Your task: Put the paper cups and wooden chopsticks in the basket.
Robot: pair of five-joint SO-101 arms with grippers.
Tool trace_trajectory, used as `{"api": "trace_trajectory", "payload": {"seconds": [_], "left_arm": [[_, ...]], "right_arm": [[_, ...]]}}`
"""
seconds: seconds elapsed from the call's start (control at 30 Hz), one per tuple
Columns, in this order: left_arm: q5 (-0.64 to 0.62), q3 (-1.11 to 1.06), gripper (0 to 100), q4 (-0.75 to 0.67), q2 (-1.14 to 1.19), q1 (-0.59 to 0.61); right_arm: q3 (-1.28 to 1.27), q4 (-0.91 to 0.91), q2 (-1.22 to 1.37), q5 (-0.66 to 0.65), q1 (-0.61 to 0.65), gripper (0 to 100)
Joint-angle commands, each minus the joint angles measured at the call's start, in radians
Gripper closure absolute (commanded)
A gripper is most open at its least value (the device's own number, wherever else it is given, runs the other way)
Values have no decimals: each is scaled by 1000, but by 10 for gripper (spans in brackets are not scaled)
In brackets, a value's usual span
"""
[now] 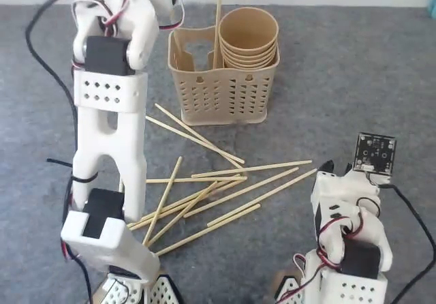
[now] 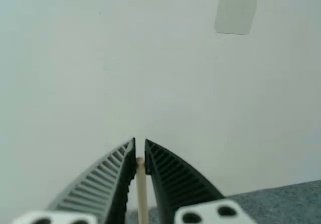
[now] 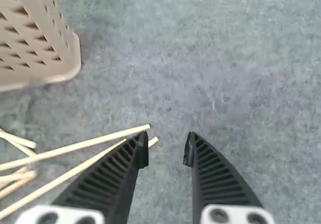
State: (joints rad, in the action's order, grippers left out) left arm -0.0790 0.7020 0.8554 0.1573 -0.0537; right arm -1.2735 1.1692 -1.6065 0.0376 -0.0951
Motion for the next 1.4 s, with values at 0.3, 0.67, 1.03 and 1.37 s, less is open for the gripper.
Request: {"api": "trace_trajectory", "payload": {"seconds": [0.3,0.67,1.03,1.37], "left_arm": [[12,36,985,20,-8,-9],[-86,41,802,229,-97,72],[-87,35,801,779,-295,341],[-5,-317,801,827,-450,651]], "right_arm": [[-181,-114,-18,-31,-13,864],[-190,-108,-8,-95,35,864],[-199,-107,-7,-359,311,865],[-110,-93,58,-420,532,864]]}}
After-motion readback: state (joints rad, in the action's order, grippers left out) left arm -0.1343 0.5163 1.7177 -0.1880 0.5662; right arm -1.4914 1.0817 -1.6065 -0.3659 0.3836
